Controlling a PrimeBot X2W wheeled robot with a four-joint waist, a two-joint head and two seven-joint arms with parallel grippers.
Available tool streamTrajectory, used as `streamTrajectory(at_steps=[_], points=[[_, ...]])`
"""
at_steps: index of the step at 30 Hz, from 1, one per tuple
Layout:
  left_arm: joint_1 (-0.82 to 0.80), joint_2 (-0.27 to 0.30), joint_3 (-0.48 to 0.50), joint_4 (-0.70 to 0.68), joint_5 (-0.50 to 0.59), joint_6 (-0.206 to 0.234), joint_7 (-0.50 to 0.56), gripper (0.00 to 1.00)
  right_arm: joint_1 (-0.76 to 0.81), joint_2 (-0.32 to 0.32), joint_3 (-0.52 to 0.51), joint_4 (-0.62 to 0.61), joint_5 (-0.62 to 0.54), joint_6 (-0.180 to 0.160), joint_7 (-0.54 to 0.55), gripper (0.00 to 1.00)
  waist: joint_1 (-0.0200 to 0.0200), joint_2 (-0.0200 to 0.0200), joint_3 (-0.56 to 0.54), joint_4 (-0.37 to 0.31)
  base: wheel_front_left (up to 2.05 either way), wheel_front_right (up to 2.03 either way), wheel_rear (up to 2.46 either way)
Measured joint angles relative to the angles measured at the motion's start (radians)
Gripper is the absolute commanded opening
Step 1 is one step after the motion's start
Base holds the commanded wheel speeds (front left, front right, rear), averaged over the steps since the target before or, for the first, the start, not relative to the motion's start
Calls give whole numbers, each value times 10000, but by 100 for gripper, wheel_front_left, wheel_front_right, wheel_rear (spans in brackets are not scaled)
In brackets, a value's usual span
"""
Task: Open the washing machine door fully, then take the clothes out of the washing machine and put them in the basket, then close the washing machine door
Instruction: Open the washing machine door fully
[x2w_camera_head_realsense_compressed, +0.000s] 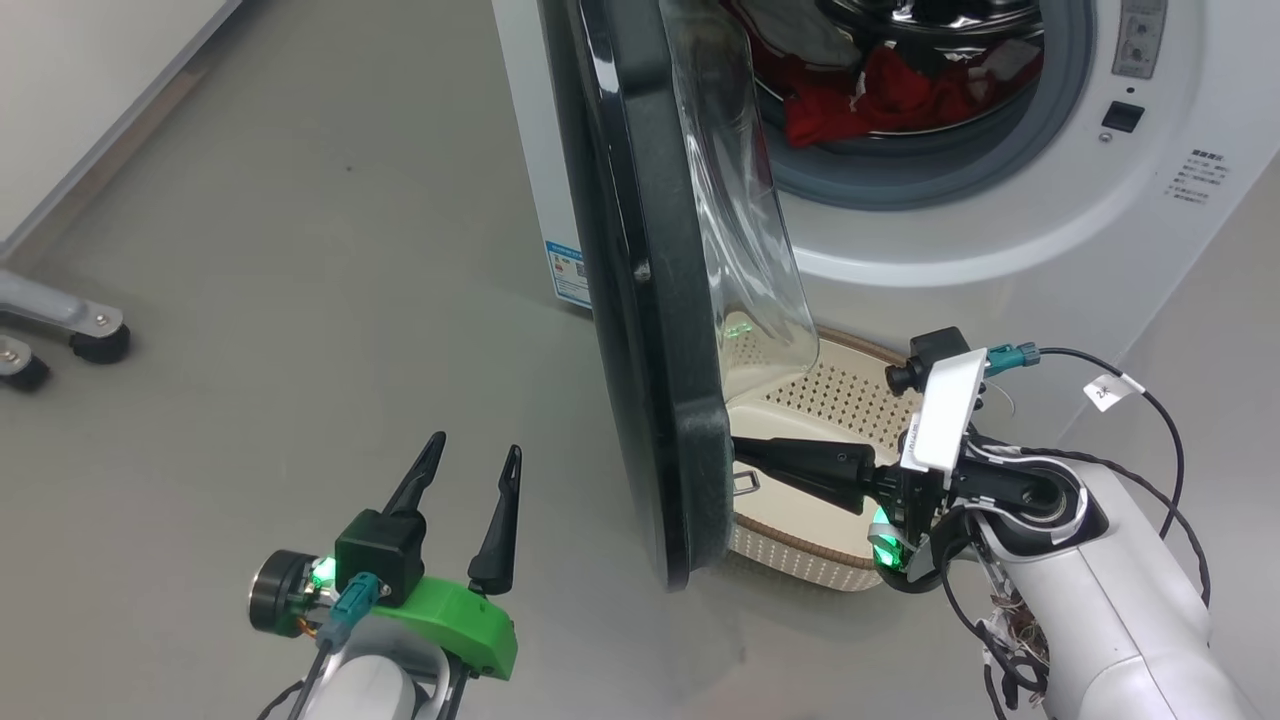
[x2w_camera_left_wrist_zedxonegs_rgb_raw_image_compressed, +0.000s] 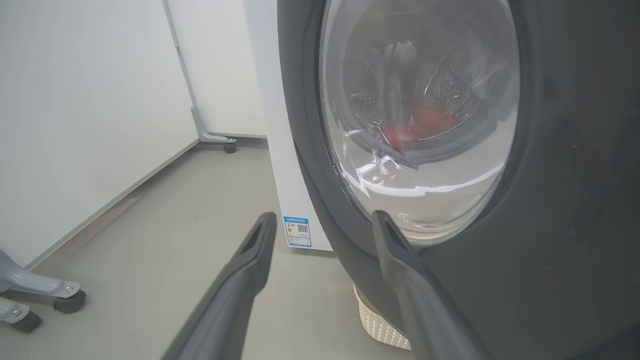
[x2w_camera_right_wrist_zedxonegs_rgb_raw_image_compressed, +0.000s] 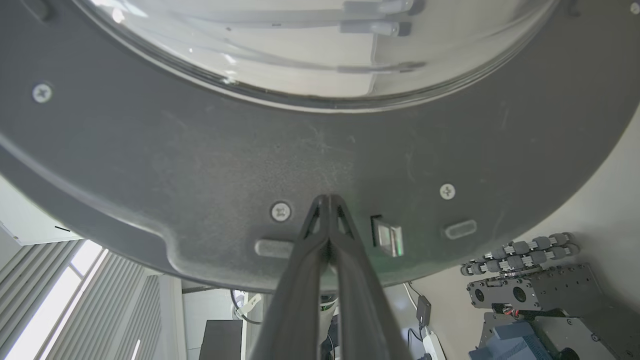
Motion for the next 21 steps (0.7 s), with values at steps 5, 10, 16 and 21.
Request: streamTrajectory(at_steps=[5,10,16,21], points=[[120,19,98,-19,15,0,0,100,111,8,274,-146,73,0,-94,0,0,0,-130,161,0,0,0],[135,19,117,-44,31,-2,0,100,157,10,479,-313,370,0,-351,0,0,0,-139,194,0,0,0],[140,19,174,-84,33,-2,0,100,253,21,451,-506,564,0,-802,0,0,0,-114,175,0,0,0],[144,17,232,-96,54,-2,0,100,384,38,109,-754,817,0,-1212,0,0,0,-108,128,0,0,0]])
